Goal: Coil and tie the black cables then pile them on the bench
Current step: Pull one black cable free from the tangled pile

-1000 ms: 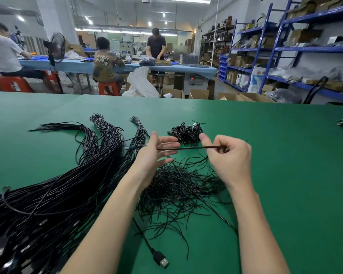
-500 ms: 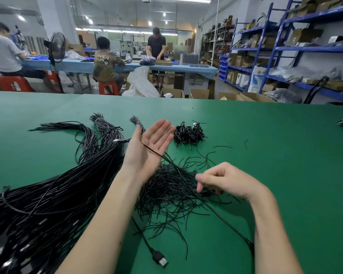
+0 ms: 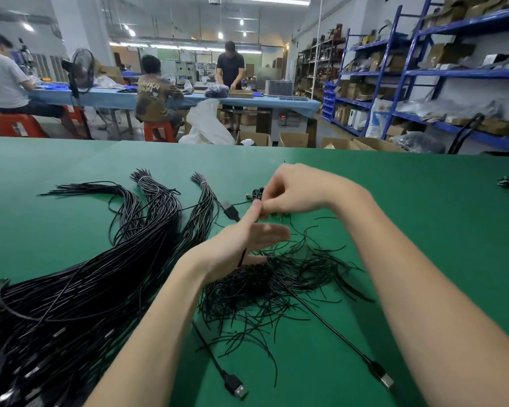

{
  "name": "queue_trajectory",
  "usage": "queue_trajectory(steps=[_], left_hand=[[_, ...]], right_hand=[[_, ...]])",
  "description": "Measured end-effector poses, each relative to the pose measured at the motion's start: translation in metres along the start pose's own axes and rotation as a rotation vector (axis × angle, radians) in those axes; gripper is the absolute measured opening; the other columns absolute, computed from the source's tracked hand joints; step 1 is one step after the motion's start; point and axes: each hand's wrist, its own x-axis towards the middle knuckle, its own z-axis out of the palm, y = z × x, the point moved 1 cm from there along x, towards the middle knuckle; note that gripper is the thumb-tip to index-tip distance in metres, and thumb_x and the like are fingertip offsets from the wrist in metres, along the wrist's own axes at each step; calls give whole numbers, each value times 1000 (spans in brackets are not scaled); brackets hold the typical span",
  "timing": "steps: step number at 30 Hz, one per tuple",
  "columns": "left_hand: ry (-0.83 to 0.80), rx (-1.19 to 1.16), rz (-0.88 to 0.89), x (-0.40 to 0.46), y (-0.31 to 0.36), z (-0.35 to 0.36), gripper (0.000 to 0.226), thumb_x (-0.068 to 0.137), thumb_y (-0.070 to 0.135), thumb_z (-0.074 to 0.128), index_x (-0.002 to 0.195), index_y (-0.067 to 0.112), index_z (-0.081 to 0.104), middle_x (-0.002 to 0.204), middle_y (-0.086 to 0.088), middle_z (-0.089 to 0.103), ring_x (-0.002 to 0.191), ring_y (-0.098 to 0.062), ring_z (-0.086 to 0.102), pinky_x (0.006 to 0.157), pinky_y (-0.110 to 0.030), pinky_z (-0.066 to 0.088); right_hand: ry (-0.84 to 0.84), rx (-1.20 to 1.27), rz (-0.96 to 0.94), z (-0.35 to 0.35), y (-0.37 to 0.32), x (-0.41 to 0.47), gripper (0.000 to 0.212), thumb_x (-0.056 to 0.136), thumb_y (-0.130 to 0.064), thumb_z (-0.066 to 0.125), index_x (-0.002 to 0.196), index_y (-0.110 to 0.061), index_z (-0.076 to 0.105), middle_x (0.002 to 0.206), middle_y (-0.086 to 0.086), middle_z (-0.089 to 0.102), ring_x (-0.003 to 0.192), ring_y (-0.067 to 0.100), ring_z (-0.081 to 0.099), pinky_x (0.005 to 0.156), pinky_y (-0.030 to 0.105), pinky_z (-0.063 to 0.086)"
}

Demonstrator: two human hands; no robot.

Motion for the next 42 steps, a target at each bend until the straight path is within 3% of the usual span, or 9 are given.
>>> queue_trajectory(steps=[4,10,15,17,22,28,33,37,42], left_hand=[[232,-224,146,5,0,-14,67,103,60,13,139,21,55,147,0,55,137,-8,46,117,-41,33],[132,-649,346,3,8,-15,67,107,50,14,142,4,49,144,-12,57,136,-20,53,119,-41,34],[-87,-618,375,-9,12,-11,77,105,55,14,141,-3,48,144,-21,55,133,-38,54,102,-51,51],[-120,-501,299,-10,13,-8,79,104,57,15,138,-4,52,139,-23,58,128,-40,57,99,-53,53],[-140,-220,131,-10,7,-3,78,103,56,17,126,-5,61,126,-24,66,121,-36,63,100,-51,53],[106,-28,75,2,-4,0,61,106,53,19,128,15,61,139,-7,62,129,-15,58,108,-38,48],[273,-264,192,10,-1,-10,63,108,48,16,138,8,55,141,-9,60,132,-15,55,107,-35,45],[211,-686,306,9,8,-10,66,108,46,18,133,-2,55,135,-21,62,125,-28,62,102,-36,51],[-36,-623,308,-4,10,-7,72,107,48,16,131,-7,57,133,-26,61,126,-37,60,102,-41,53]], right_hand=[[88,269,-72,24,-8,-11,29,101,-35,57,81,-26,76,70,-10,72,61,1,61,57,14,42],[-224,919,-104,91,10,-27,36,109,-30,46,90,-12,71,72,2,69,63,12,62,65,21,50],[-223,561,-43,95,30,-13,51,93,-62,60,85,-15,77,71,0,69,62,11,58,70,21,48],[-175,431,-67,80,39,-5,23,95,-41,69,77,-27,73,74,-11,69,66,3,60,77,24,51],[-252,102,-58,30,36,17,29,92,-26,69,63,-25,70,54,-15,55,53,1,45,62,25,40],[-70,-75,-25,6,9,16,24,93,-42,64,74,-32,75,63,-18,69,55,-5,57,56,17,40],[172,672,2,57,8,-14,10,105,-25,54,101,-18,61,75,-2,77,49,6,56,48,17,43],[12,1142,9,101,16,-27,25,108,-28,52,92,-12,62,66,1,67,43,9,46,39,19,38],[-339,979,107,104,46,-27,44,90,-63,65,67,-25,64,57,-9,44,44,7,29,41,17,24]])
